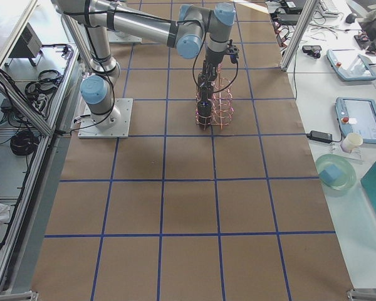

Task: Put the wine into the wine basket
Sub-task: 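Lower the bottle with the right gripper to lie between the other two bottles, then open the right gripper and raise it away from the rack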

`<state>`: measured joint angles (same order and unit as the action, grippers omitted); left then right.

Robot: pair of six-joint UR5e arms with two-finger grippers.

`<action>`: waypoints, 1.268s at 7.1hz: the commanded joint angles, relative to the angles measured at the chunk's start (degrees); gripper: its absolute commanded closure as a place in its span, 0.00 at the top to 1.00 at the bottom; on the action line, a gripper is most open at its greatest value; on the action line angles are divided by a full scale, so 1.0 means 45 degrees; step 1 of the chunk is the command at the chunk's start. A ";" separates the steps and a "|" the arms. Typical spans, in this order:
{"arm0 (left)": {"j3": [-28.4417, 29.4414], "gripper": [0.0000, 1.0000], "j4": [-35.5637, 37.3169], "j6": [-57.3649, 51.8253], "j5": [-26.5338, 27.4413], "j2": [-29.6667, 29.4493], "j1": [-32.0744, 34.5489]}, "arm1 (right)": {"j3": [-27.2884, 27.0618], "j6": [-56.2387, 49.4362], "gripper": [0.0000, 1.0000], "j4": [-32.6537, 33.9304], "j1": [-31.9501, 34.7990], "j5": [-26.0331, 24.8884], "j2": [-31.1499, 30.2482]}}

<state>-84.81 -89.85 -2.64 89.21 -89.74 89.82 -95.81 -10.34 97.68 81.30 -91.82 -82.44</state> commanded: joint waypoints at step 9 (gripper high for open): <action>0.0000 1.00 -0.0013 0.0000 0.0000 0.0000 0.0000 | 0.1761 0.0832 1.00 -0.2098 0.1464 -0.0102 -0.0273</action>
<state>-84.81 -89.91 -2.62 89.21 -89.73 89.85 -87.54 -6.88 88.30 87.41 -92.26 -83.75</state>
